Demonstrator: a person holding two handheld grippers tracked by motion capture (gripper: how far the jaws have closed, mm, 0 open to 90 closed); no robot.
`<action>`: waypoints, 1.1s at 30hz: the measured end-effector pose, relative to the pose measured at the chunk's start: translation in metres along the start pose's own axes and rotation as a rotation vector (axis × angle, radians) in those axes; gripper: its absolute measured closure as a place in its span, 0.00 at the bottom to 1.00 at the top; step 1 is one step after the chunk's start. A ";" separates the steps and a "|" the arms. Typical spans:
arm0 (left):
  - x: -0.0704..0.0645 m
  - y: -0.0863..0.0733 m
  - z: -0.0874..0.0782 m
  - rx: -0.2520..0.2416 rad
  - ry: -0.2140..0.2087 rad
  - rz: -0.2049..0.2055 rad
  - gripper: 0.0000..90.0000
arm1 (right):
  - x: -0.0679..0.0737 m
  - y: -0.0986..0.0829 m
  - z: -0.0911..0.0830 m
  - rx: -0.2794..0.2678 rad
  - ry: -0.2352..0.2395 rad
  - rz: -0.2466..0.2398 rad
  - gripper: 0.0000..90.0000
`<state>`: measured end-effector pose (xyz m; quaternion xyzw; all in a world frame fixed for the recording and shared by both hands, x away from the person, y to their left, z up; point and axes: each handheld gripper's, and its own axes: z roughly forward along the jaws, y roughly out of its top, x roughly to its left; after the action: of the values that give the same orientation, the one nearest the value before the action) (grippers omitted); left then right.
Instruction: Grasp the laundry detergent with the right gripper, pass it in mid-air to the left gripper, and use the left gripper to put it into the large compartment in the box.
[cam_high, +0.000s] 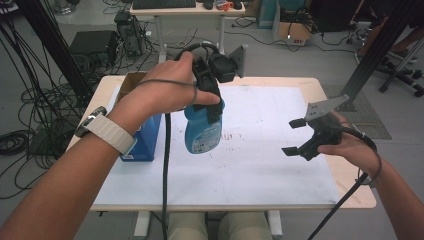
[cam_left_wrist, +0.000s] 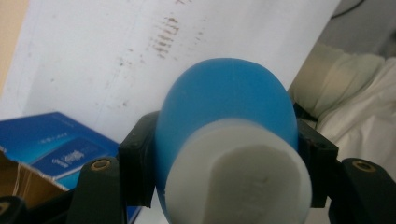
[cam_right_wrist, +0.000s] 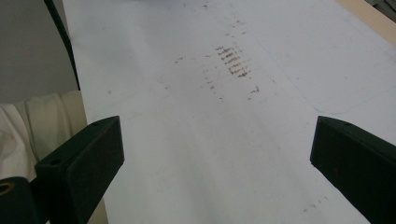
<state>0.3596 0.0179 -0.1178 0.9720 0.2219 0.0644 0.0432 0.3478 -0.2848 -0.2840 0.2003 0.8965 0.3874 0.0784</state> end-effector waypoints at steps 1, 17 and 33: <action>0.003 0.000 -0.003 -0.003 0.004 -0.028 0.41 | 0.000 0.000 -0.002 0.004 -0.006 0.003 0.03; 0.038 -0.003 -0.047 -0.008 0.076 -0.319 0.42 | -0.003 0.005 -0.013 0.049 -0.023 -0.074 0.03; 0.078 -0.012 -0.078 -0.003 0.105 -0.537 0.42 | -0.003 0.005 -0.017 0.062 -0.025 -0.050 0.03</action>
<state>0.4133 0.0670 -0.0335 0.8736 0.4735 0.1013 0.0486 0.3474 -0.2939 -0.2686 0.1851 0.9116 0.3550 0.0928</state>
